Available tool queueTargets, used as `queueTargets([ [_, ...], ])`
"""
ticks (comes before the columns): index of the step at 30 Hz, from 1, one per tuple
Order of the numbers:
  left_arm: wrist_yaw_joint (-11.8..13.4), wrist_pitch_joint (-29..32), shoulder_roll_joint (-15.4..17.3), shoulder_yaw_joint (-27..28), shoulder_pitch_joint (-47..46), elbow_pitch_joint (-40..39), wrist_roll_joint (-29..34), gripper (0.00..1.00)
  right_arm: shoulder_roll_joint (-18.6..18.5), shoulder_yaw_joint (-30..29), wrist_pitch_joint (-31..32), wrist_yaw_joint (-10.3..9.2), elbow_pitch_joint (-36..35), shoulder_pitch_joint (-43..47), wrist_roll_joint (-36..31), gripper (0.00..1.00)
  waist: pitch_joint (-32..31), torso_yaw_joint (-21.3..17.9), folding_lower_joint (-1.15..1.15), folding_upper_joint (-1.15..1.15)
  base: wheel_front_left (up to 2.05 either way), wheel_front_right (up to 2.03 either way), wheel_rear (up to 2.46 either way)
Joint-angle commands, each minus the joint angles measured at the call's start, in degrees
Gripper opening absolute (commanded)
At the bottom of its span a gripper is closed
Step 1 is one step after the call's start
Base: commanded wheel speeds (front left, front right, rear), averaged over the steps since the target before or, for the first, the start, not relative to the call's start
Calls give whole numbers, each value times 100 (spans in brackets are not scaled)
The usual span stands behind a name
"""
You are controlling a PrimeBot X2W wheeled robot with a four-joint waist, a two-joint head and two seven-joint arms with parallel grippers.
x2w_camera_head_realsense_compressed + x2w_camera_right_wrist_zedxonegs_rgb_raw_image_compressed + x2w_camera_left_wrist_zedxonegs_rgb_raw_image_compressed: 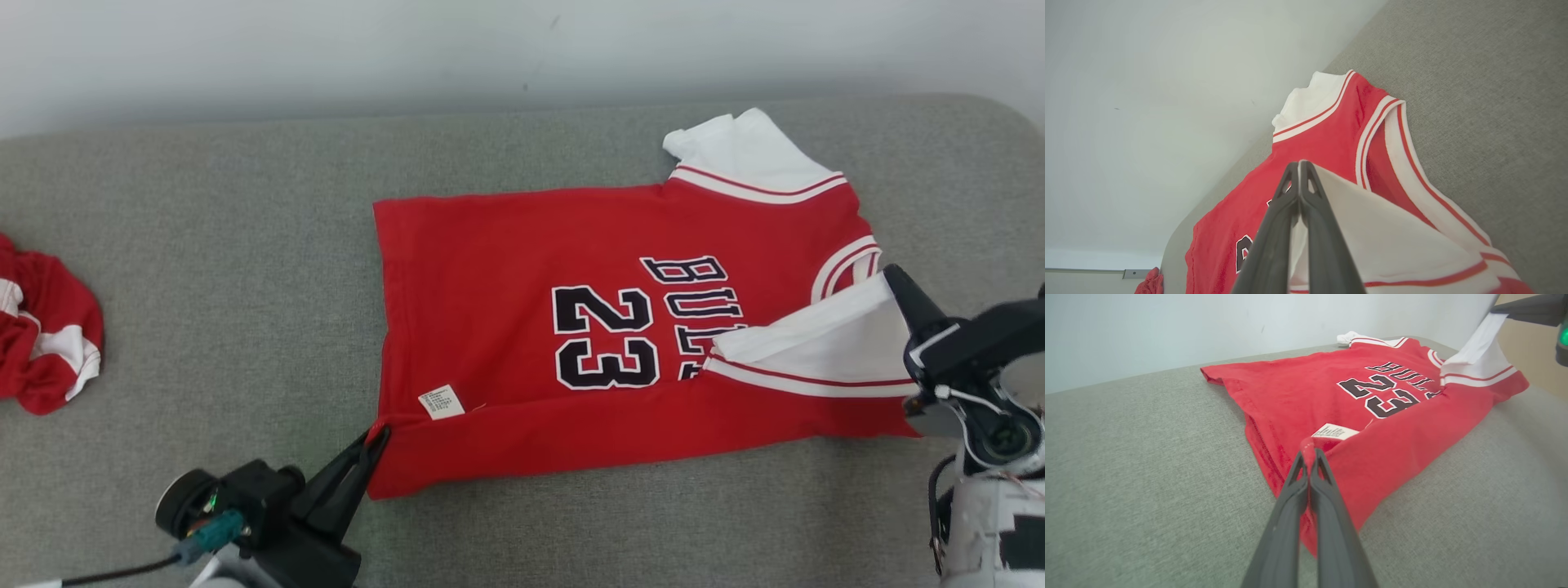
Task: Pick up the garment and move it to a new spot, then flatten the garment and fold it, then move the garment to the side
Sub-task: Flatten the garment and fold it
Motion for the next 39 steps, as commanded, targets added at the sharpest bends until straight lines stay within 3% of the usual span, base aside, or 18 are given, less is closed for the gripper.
queueTargets([
  [1,13,-21,-38,-92,-233,130,-79,0,-88,29,-186,9,272,-230,-241,0,180,102,-1,-1,0,0,0],
  [8,13,-20,-169,-432,-824,651,-269,0,-376,600,-974,9,1285,-748,-833,0,333,183,-1,-1,0,0,0],
  [9,13,-21,-188,-416,-876,712,-258,0,-446,724,-1126,9,1361,-772,-874,30,332,181,-1,-1,0,0,0],
  [10,13,-21,-207,-397,-898,758,-215,23,-477,810,-1259,9,1451,-775,-858,100,326,177,-1,-1,0,0,0],
  [11,13,-20,-228,-368,-899,807,-155,87,-505,870,-1392,9,1529,-766,-822,100,309,164,-1,-1,0,0,0],
  [12,14,-20,-270,-281,-885,852,-135,100,-579,970,-1515,9,1579,-739,-832,100,292,155,-1,-1,0,0,0],
  [19,13,-20,-456,330,-568,877,316,100,-1011,1710,-2353,9,1448,-375,-827,100,92,72,-1,-1,0,0,0],
  [20,13,-20,-554,649,-369,782,486,100,-1176,1958,-2583,9,1350,-164,-818,100,-8,57,-1,-1,0,0,0],
  [30,13,-21,-935,1269,680,445,897,100,-1770,2499,-3133,9,966,1070,-994,100,-297,13,-1,-1,0,0,0],
  [39,13,-21,-1204,1317,847,893,885,100,-1725,2450,-3253,9,1126,1497,-1233,100,-160,-92,-1,-1,0,0,0],
])
